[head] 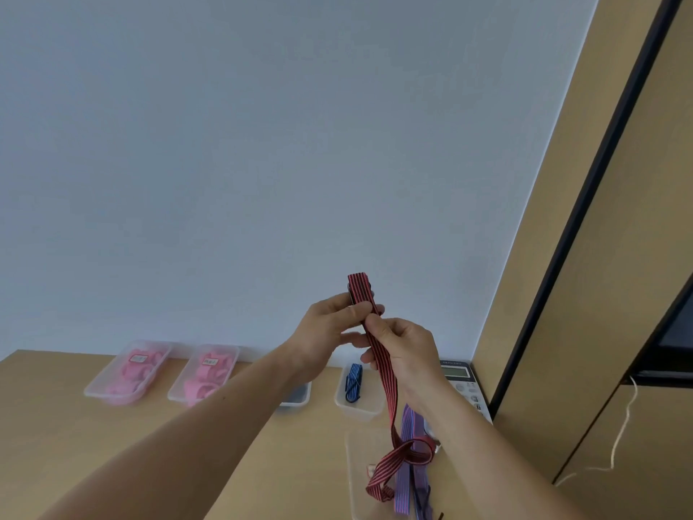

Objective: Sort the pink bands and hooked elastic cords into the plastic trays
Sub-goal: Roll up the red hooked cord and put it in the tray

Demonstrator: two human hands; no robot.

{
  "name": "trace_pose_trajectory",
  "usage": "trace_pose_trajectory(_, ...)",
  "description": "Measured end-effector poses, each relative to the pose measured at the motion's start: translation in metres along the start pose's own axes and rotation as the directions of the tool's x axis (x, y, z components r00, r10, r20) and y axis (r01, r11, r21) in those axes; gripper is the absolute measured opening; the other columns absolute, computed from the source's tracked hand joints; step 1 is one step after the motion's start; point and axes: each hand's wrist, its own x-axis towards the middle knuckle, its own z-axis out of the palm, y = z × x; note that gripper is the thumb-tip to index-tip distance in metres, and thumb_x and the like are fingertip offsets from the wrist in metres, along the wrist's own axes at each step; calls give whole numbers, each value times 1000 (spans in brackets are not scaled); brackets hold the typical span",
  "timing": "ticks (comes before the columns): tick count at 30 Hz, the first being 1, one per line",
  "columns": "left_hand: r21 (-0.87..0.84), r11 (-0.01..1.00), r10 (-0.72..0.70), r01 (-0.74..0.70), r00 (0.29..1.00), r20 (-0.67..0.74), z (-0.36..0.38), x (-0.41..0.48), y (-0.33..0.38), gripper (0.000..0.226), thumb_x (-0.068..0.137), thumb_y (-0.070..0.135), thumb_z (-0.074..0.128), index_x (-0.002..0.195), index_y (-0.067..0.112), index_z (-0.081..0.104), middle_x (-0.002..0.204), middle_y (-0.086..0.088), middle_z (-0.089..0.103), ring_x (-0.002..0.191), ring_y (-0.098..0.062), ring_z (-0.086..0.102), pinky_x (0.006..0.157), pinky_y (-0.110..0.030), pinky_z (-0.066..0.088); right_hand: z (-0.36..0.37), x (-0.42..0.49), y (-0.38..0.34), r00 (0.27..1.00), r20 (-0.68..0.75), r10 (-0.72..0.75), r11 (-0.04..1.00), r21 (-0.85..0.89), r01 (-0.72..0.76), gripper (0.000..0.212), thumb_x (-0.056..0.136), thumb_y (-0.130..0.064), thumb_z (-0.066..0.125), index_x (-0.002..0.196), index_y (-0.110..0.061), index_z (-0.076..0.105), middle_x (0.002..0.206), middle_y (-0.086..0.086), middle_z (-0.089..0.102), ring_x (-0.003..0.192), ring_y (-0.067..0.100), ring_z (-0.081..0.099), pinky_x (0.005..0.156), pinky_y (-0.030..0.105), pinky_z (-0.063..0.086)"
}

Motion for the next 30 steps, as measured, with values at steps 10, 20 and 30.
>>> trace_pose_trajectory(10, 207, 966, 158, -156, 987, 8, -4, 4, 4, 19, 101, 15, 52, 108, 8, 68, 101, -16, 73, 94, -37, 69, 84, -39, 58, -2, 0, -4, 996, 26, 80, 993, -89, -78, 34, 94, -35, 63, 86, -3, 70, 72, 13, 74, 59, 19, 67, 55, 27, 50)
trace_pose_trajectory(20, 753, 450, 525, -480, 824, 212, -11, 6, -14, 34, 100, 13, 51, 133, 21, 56, 108, 3, 70, 88, -6, 62, 80, -26, 51, -1, 3, -16, 993, -6, 122, 992, -20, -122, 47, 103, -40, 44, 93, 0, 67, 65, 9, 67, 47, 18, 56, 43, 27, 43)
trace_pose_trajectory(30, 843, 180, 523, -507, 775, 355, -18, 9, -11, 58, 92, -8, 53, 146, 11, 43, 146, -6, 50, 121, -22, 60, 93, -34, 54, 0, 8, -6, 993, 88, 74, 985, 150, -87, 59, 74, -62, 65, 90, -6, 75, 73, 10, 67, 53, 18, 54, 47, 28, 42)
